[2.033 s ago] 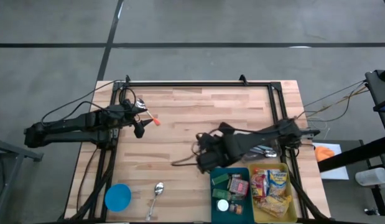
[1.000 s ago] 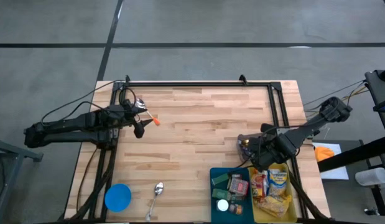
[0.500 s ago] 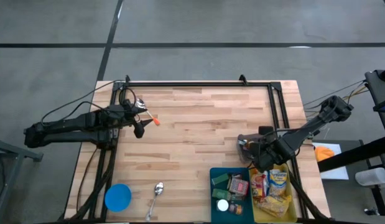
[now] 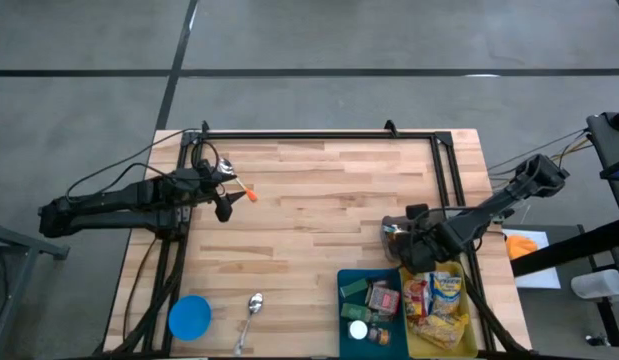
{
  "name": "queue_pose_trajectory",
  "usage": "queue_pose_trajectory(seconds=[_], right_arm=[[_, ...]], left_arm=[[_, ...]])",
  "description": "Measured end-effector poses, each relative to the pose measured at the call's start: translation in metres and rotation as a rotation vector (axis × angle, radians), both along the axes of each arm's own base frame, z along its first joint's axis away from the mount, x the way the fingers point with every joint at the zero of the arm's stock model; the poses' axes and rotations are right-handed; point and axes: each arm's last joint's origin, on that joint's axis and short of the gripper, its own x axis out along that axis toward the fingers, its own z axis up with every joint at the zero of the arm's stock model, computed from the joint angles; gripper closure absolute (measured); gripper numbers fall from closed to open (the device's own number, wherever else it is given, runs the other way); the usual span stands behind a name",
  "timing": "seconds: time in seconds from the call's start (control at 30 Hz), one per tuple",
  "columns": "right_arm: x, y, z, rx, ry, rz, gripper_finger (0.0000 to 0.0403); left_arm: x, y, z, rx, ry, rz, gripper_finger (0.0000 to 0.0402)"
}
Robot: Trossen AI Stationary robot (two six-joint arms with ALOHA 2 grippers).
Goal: Pick & Place Food Item
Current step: Put the green spoon into the black bin, then put the orange spoon into the black bin
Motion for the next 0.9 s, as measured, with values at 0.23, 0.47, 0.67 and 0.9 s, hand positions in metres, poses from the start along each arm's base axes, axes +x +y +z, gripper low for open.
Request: queue_pose_trajectory(seconds=[0.23, 0.47, 0.67, 0.9], right_arm=[[0.004, -0.009, -0.009, 0.012, -0.021, -0.048, 0.0384], [0.003, -0.010, -0.017, 0.022, -0.034, -0.059, 0.0335], [0.003, -0.010, -0.017, 0.022, -0.034, -0.062, 0.0288], [0.003, -0.010, -0.017, 0.021, -0.032, -0.062, 0.0265]], left_arm=[[0.000, 0.000, 0.000, 0.000, 0.000, 0.000, 0.0103], [0.000, 0.000, 0.000, 0.000, 0.000, 0.000, 0.0103], [0.000, 0.000, 0.000, 0.000, 0.000, 0.000, 0.0103], [0.000, 0.000, 0.000, 0.000, 0.000, 0.000, 0.0103]])
